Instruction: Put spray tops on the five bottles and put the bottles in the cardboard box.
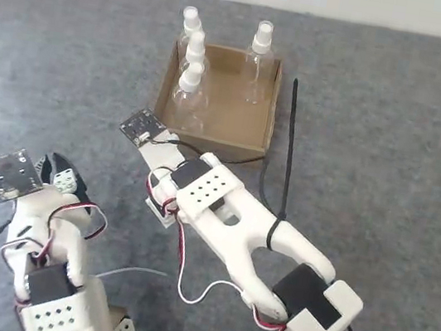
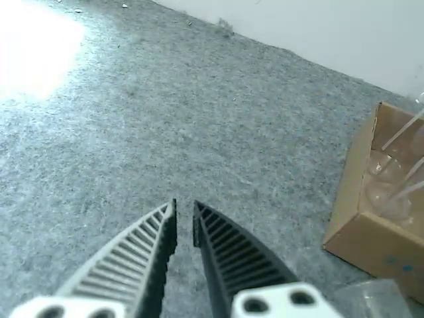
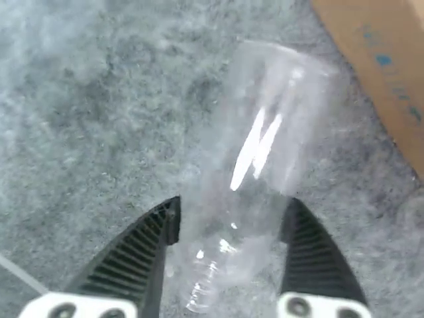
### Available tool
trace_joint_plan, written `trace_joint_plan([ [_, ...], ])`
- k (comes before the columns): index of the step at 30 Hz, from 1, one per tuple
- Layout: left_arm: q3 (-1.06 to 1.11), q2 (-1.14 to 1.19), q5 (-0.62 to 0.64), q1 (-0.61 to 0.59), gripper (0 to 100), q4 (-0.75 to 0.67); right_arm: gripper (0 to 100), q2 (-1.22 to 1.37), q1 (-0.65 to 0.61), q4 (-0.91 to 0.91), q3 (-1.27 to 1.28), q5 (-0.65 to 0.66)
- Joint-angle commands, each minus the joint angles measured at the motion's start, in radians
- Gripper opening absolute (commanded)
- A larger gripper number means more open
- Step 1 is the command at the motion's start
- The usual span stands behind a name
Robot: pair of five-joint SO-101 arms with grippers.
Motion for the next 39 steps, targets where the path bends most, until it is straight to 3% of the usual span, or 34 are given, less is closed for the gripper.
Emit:
trace_joint_plan([
  [1, -0.051, -0.017, -0.009, -0.002, 4, -0.026, 5.9, -0.064, -0.007, 0.012, -0.017, 0.015],
  [39, -0.050, -0.017, -0.009, 0.000, 4, -0.028, 5.6, -0.499, 0.045, 0.415, 0.003, 0.006],
])
